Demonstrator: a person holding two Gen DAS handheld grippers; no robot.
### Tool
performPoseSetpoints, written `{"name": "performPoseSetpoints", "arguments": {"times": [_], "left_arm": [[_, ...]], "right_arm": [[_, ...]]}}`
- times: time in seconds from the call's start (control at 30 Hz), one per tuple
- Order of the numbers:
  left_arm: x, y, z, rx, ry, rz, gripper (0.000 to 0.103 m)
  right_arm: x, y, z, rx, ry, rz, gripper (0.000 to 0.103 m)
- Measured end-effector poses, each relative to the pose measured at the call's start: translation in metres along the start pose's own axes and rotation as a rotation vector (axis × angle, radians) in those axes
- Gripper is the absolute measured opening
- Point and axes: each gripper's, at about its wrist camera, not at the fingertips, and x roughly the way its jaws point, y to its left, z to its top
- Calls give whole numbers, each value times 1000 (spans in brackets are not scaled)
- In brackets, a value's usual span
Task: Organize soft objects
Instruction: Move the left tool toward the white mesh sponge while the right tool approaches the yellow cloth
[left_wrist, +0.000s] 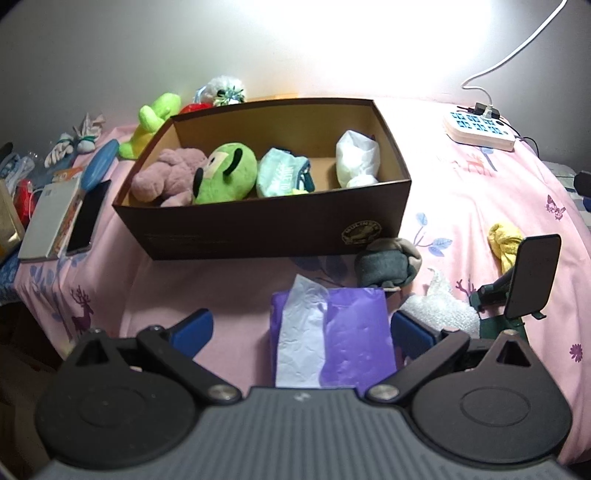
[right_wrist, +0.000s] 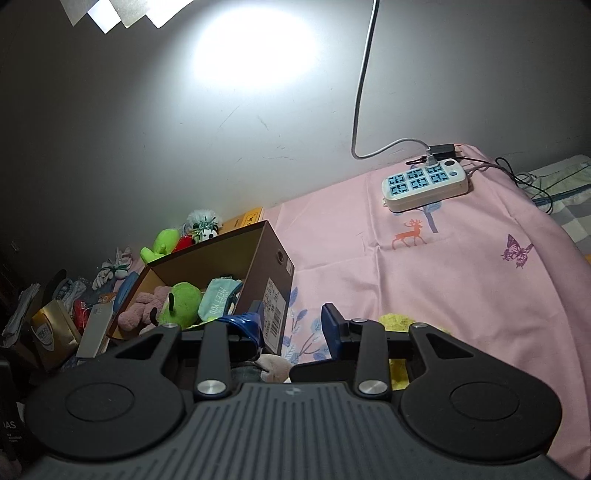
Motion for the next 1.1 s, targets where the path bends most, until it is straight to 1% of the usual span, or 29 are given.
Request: {"name": "performPoseSetpoints", "arguments": {"times": [0.3, 0.47, 0.63, 0.77, 0.9, 1.0, 1.1], "left_arm": [[0, -32, -8, 60, -4, -26, 102], [1, -41, -15, 100, -7, -46, 102], [-3, -53, -23, 149, -28, -125, 102], [-1, -63, -27, 175, -26, -196, 102], [3, -80, -32, 235, -37, -233, 102], [8, -92, -37, 285, -46, -232, 102], [15, -103, -40, 341, -64, -205, 102]], "right_arm": [[-14, -38, -26, 19, 49, -68, 18], [-17, -60, -43, 72, 88, -79, 18], [-14, -78, -56, 138, 132, -89, 18], [-10, -92, -63, 203, 158, -86, 18], [-5, -103, -69, 260, 183, -82, 18], [-4, -108, -74, 277, 192, -87, 18], [-5, -112, -76, 296, 193, -82, 18]]}}
